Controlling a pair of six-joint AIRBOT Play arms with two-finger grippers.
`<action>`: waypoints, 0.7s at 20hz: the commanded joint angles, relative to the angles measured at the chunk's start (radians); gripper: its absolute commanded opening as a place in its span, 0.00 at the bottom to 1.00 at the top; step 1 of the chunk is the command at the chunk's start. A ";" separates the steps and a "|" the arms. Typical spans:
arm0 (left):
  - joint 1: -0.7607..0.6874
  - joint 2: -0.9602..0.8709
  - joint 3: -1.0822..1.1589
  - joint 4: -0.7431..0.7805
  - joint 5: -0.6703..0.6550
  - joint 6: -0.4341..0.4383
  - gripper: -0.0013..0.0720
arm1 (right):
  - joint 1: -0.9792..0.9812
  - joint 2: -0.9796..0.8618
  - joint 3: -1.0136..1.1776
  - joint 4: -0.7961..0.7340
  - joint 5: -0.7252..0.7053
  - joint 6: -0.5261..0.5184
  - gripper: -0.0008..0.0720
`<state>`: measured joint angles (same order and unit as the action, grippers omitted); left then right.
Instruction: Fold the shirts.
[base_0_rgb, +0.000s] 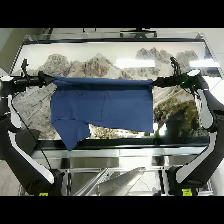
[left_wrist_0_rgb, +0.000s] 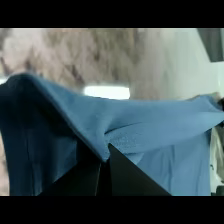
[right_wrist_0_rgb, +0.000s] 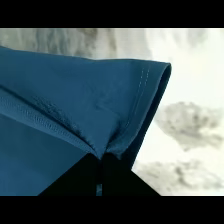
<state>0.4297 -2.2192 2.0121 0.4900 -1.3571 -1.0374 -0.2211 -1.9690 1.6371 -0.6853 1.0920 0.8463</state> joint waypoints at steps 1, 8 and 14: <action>-0.018 0.000 0.001 0.141 -0.036 -0.064 0.04 | 0.008 -0.008 0.001 -0.078 0.006 0.033 0.05; -0.082 0.000 0.002 0.355 0.025 -0.162 0.04 | 0.021 -0.028 0.001 -0.082 0.006 0.033 0.05; -0.084 0.026 0.002 0.354 -0.007 -0.162 0.42 | 0.013 -0.012 0.003 -0.106 0.047 0.066 0.61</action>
<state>0.3458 -2.2124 2.0129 0.8356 -1.3327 -1.1923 -0.2035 -1.9930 1.6379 -0.7780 1.0966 0.8886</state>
